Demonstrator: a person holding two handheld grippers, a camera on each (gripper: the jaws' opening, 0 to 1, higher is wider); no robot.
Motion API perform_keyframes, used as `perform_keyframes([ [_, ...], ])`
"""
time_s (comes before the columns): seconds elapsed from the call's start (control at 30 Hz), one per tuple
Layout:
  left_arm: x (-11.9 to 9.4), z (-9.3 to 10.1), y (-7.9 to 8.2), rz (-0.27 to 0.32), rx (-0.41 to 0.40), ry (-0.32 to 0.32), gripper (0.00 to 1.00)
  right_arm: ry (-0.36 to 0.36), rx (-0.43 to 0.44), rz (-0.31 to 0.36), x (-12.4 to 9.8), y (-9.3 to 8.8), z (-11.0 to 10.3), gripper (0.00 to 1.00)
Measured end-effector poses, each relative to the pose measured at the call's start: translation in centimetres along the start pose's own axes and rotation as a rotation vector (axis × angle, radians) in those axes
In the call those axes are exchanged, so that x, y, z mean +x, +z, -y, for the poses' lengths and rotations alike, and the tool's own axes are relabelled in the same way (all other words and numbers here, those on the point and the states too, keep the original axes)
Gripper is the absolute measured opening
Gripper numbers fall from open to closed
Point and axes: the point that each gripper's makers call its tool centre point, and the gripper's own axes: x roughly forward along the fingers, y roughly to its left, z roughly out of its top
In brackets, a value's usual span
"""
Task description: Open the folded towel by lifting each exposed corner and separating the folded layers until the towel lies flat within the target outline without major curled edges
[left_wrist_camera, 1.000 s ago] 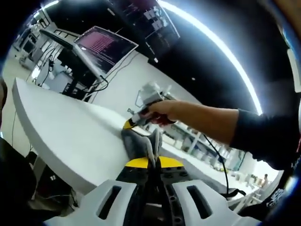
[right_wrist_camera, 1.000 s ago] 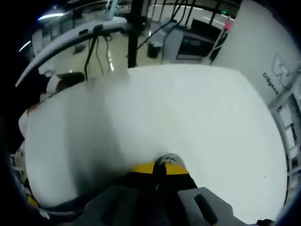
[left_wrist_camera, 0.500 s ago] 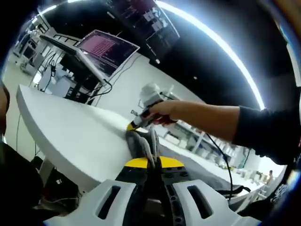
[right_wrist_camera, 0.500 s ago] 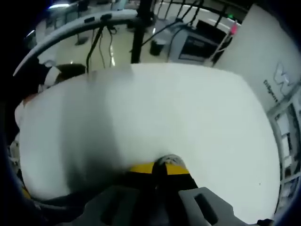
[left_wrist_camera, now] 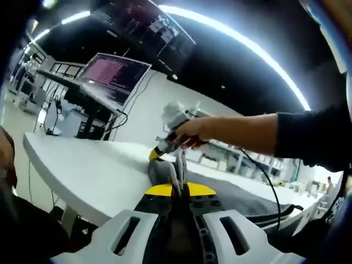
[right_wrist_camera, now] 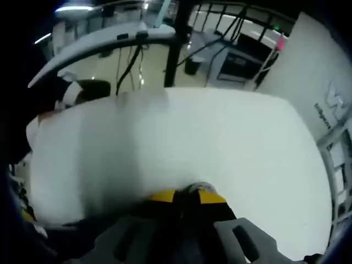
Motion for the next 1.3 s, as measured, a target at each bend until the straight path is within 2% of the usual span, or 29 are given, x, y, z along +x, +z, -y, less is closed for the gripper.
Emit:
perform_keyframes([
  [0.13, -0.1, -0.2, 1.3, 0.034, 0.090, 0.021, 0.10, 0.027, 0.029, 0.032, -0.8, -0.2, -0.7, 0.14],
  [0.3, -0.4, -0.7, 2.5, 0.067, 0.170, 0.069, 0.22, 0.072, 0.089, 0.035, -1.3, -0.6, -1.6, 0.24],
  [0.4, -0.4, -0.7, 2.9, 0.067, 0.205, 0.082, 0.26, 0.067, 0.091, 0.055, -1.6, -0.5, -1.8, 0.39],
  [0.5, 0.0, -0.4, 2.7, 0.043, 0.228, 0.066, 0.31, 0.067, 0.098, 0.066, -1.6, 0.0, -1.5, 0.68],
  [0.53, 0.2, -0.2, 2.0, 0.005, 0.247, 0.049, 0.35, 0.047, 0.110, 0.076, -1.7, 0.2, -1.2, 0.83],
  [0.57, 0.4, -0.2, 1.3, -0.032, 0.249, 0.041, 0.37, 0.028, 0.097, 0.097, -1.8, 0.7, -0.6, 0.90],
  [0.73, 0.7, -0.5, 1.2, -0.051, 0.252, 0.045, 0.35, 0.005, 0.101, 0.134, -2.4, 1.7, 0.5, 0.88],
  [0.9, 0.7, -0.5, 1.6, -0.051, 0.280, 0.036, 0.34, -0.016, 0.102, 0.153, -3.5, 1.5, 1.1, 0.87],
  [0.97, 0.6, -0.4, 1.7, -0.050, 0.290, 0.035, 0.33, -0.017, 0.096, 0.177, -4.2, 1.3, 1.0, 0.83],
  [1.07, 0.5, -0.2, 2.2, -0.038, 0.314, 0.028, 0.33, 0.008, 0.116, 0.281, -6.1, 1.1, 0.5, 0.84],
  [1.13, 0.5, -0.2, 2.4, -0.035, 0.329, 0.025, 0.33, -0.019, 0.090, 0.307, -7.3, 0.2, 1.3, 0.84],
  [1.23, 0.7, -0.3, 2.1, -0.057, 0.334, 0.021, 0.35, -0.040, 0.032, 0.351, -10.0, -1.3, 1.1, 0.86],
  [1.27, 0.7, -0.6, 1.9, -0.072, 0.331, 0.038, 0.40, -0.045, 0.045, 0.373, -11.1, -1.7, 1.0, 0.90],
  [1.3, 0.8, -0.9, 1.8, -0.080, 0.329, 0.045, 0.44, -0.054, 0.047, 0.395, -12.2, -2.1, 0.9, 0.98],
])
